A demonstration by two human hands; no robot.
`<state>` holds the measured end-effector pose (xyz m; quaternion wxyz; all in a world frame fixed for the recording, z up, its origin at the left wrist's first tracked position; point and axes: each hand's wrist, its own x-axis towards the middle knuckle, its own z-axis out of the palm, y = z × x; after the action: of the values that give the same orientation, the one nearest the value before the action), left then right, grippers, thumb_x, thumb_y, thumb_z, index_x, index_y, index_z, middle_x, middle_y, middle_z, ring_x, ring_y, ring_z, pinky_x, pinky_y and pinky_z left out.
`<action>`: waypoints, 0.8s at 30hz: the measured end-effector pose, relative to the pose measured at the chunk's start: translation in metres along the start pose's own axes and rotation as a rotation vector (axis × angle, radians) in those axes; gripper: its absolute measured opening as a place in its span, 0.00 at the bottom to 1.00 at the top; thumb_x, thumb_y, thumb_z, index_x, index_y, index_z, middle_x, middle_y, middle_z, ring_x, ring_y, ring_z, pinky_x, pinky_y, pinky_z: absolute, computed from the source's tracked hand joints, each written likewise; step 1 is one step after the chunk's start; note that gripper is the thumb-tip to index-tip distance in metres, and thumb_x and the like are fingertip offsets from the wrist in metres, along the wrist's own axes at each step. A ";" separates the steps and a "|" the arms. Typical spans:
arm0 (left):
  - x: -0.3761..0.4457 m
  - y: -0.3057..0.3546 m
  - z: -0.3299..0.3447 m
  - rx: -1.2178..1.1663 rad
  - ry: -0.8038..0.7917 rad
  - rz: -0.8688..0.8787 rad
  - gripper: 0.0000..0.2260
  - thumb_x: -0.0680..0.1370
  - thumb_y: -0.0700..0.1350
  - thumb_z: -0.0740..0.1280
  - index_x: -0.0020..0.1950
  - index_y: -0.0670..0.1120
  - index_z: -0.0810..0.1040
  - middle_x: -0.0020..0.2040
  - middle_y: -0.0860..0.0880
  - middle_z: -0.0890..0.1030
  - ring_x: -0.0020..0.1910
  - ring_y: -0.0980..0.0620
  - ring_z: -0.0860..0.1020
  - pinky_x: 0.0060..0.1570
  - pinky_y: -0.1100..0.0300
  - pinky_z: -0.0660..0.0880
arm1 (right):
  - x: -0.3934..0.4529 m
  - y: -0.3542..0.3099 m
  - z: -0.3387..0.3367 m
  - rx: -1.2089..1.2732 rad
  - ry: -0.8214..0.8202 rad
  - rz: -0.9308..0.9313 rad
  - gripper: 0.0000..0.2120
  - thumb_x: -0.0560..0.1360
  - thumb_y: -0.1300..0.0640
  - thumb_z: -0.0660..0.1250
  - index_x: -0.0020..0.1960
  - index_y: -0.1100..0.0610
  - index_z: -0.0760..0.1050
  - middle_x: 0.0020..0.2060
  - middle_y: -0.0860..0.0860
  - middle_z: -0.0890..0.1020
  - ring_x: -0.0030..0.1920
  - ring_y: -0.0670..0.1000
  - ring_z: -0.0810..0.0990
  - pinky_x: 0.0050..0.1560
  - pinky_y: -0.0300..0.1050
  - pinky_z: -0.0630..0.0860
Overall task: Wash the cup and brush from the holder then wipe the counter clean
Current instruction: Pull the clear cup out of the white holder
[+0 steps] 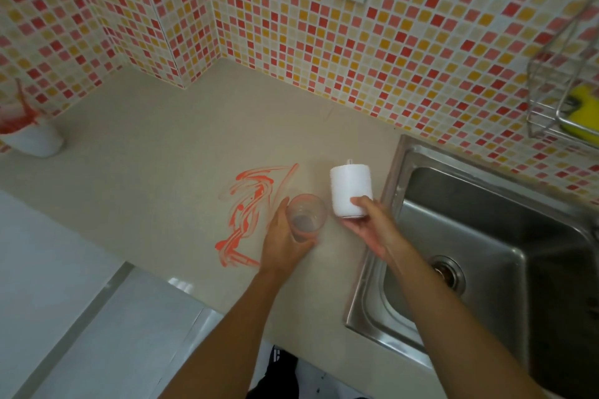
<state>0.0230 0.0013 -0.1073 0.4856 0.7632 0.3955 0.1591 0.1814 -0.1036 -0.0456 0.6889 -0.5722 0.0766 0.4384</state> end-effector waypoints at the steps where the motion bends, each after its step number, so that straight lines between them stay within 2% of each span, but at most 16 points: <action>1: 0.000 0.000 0.000 0.005 0.002 0.002 0.46 0.64 0.51 0.79 0.76 0.46 0.58 0.73 0.48 0.66 0.71 0.49 0.66 0.67 0.61 0.60 | 0.003 0.005 -0.001 -0.022 0.041 -0.057 0.33 0.62 0.60 0.73 0.65 0.63 0.68 0.60 0.60 0.77 0.56 0.57 0.80 0.51 0.52 0.80; 4: 0.001 -0.001 0.001 -0.001 0.003 0.002 0.46 0.63 0.56 0.77 0.75 0.47 0.59 0.72 0.50 0.68 0.70 0.50 0.68 0.69 0.57 0.64 | 0.008 0.017 -0.002 -0.334 0.170 -0.232 0.41 0.58 0.53 0.77 0.68 0.54 0.64 0.59 0.52 0.77 0.54 0.51 0.79 0.51 0.47 0.78; 6: 0.000 -0.003 0.002 -0.015 0.005 -0.001 0.46 0.62 0.60 0.75 0.74 0.48 0.60 0.71 0.51 0.69 0.69 0.51 0.69 0.68 0.54 0.67 | 0.012 0.023 -0.004 -0.499 0.213 -0.326 0.39 0.62 0.52 0.78 0.68 0.50 0.63 0.59 0.49 0.76 0.53 0.46 0.78 0.47 0.41 0.75; 9: 0.000 -0.004 0.003 -0.017 0.006 0.012 0.46 0.61 0.63 0.73 0.74 0.48 0.61 0.70 0.51 0.70 0.69 0.51 0.69 0.68 0.54 0.67 | 0.018 0.034 -0.007 -0.528 0.205 -0.396 0.42 0.65 0.54 0.78 0.72 0.48 0.60 0.62 0.47 0.75 0.56 0.47 0.78 0.52 0.42 0.75; 11: -0.001 -0.004 0.004 -0.004 0.001 0.016 0.46 0.61 0.64 0.70 0.74 0.47 0.62 0.70 0.49 0.69 0.68 0.51 0.68 0.68 0.60 0.64 | 0.020 0.042 -0.009 -0.532 0.205 -0.429 0.45 0.63 0.53 0.79 0.73 0.46 0.58 0.64 0.47 0.75 0.59 0.47 0.78 0.54 0.43 0.76; 13: -0.002 -0.002 0.003 -0.012 -0.002 0.023 0.44 0.61 0.64 0.70 0.72 0.48 0.62 0.69 0.52 0.68 0.67 0.53 0.68 0.65 0.65 0.61 | 0.019 0.046 -0.008 -0.576 0.213 -0.464 0.45 0.62 0.54 0.79 0.72 0.44 0.59 0.65 0.46 0.74 0.60 0.47 0.76 0.56 0.43 0.76; 15: -0.004 -0.002 0.002 -0.029 0.014 0.042 0.42 0.62 0.62 0.72 0.72 0.51 0.62 0.65 0.58 0.67 0.63 0.60 0.67 0.62 0.74 0.59 | 0.016 0.050 -0.008 -0.632 0.214 -0.503 0.43 0.62 0.56 0.79 0.71 0.45 0.61 0.64 0.43 0.73 0.62 0.46 0.74 0.59 0.43 0.74; 17: -0.005 -0.001 0.000 -0.040 0.017 0.044 0.39 0.63 0.57 0.77 0.70 0.53 0.64 0.63 0.59 0.69 0.60 0.63 0.67 0.57 0.79 0.59 | 0.014 0.053 -0.007 -0.676 0.202 -0.545 0.42 0.62 0.56 0.78 0.70 0.46 0.63 0.63 0.41 0.73 0.62 0.45 0.74 0.60 0.42 0.72; 21: -0.003 -0.002 0.000 -0.038 0.015 0.038 0.40 0.61 0.56 0.77 0.69 0.50 0.66 0.62 0.57 0.71 0.60 0.59 0.70 0.58 0.67 0.64 | 0.014 0.058 -0.009 -0.697 0.206 -0.551 0.42 0.60 0.51 0.76 0.70 0.48 0.62 0.62 0.41 0.74 0.61 0.45 0.75 0.61 0.43 0.72; 23: -0.003 0.001 -0.001 -0.036 0.018 0.035 0.39 0.60 0.55 0.77 0.68 0.50 0.66 0.61 0.57 0.71 0.59 0.59 0.70 0.57 0.66 0.65 | 0.016 0.056 -0.011 -0.721 0.196 -0.534 0.45 0.59 0.48 0.76 0.72 0.50 0.62 0.64 0.43 0.74 0.63 0.47 0.74 0.63 0.47 0.73; 24: -0.003 0.002 -0.001 -0.040 0.019 0.036 0.38 0.60 0.54 0.77 0.67 0.51 0.67 0.60 0.57 0.72 0.58 0.60 0.71 0.56 0.69 0.65 | 0.017 0.054 -0.013 -0.746 0.184 -0.530 0.47 0.59 0.48 0.77 0.73 0.50 0.60 0.66 0.45 0.73 0.65 0.48 0.73 0.65 0.49 0.72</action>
<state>0.0216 -0.0007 -0.1044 0.4941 0.7586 0.3832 0.1830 0.1592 -0.1081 -0.0991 0.5147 -0.8171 -0.1743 0.1925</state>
